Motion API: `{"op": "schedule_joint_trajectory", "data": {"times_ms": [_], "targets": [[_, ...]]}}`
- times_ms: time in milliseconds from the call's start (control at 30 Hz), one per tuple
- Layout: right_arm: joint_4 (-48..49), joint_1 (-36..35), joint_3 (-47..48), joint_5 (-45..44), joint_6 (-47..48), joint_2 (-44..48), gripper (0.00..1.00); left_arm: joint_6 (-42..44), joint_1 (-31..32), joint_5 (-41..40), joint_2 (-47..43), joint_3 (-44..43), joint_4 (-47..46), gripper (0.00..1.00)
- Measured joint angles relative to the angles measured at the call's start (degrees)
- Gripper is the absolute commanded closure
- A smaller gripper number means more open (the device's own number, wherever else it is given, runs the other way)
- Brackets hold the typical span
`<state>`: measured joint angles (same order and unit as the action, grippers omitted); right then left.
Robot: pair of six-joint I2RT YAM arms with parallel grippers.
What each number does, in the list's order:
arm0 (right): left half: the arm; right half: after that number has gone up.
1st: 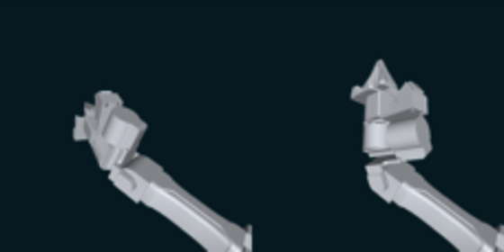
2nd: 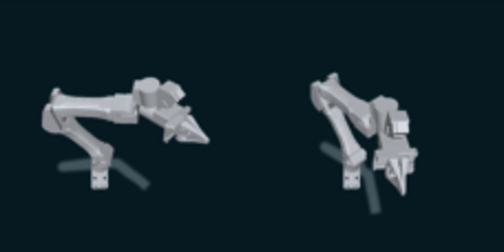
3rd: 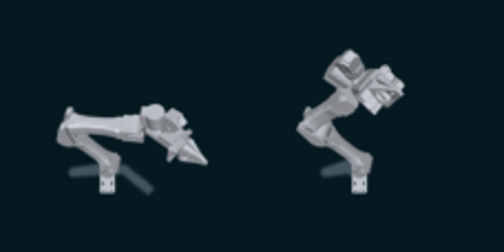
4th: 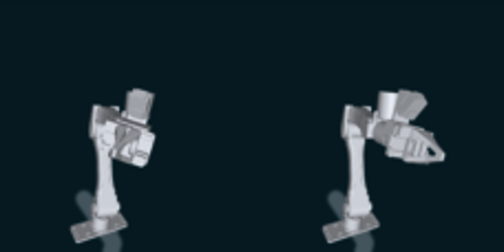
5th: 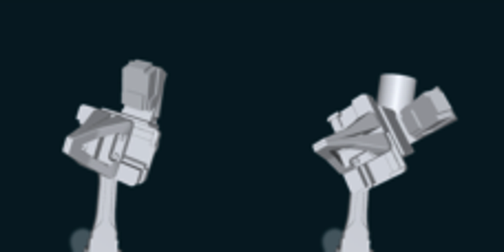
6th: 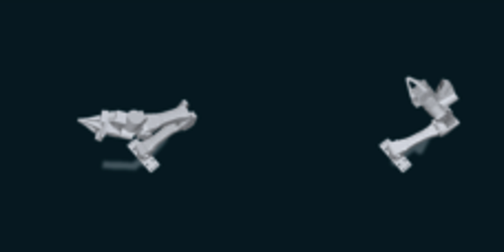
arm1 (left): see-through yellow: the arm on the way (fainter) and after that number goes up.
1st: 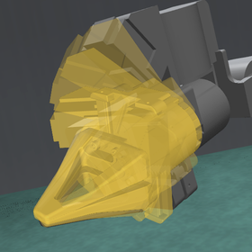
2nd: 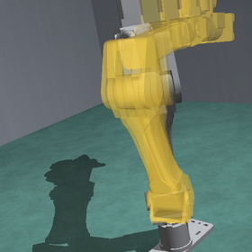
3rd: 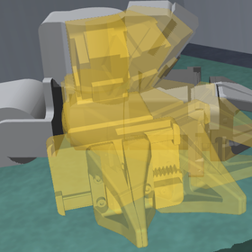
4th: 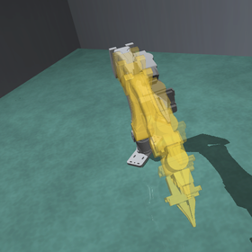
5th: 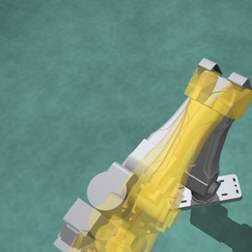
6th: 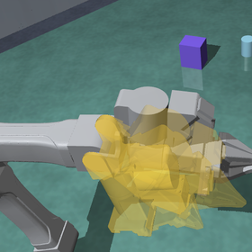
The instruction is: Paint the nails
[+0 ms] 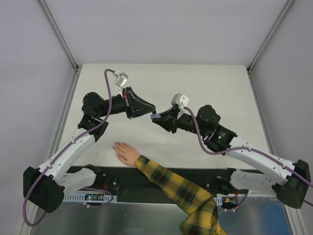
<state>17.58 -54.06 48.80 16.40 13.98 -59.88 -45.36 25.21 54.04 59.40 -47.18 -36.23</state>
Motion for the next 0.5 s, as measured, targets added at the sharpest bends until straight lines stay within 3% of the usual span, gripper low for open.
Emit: {"op": "schedule_joint_trajectory", "data": {"times_ms": [233,500], "targets": [[-2.3,-0.1,2.5,-1.7,-1.2,-1.3,1.0,1.1,0.0,-0.1,0.0,0.1,-0.4,1.0],[-13.2,0.1,10.7,-2.1,-2.9,-3.9,1.0,5.5,-0.1,-1.2,-1.0,-0.3,0.5,1.0]]}}
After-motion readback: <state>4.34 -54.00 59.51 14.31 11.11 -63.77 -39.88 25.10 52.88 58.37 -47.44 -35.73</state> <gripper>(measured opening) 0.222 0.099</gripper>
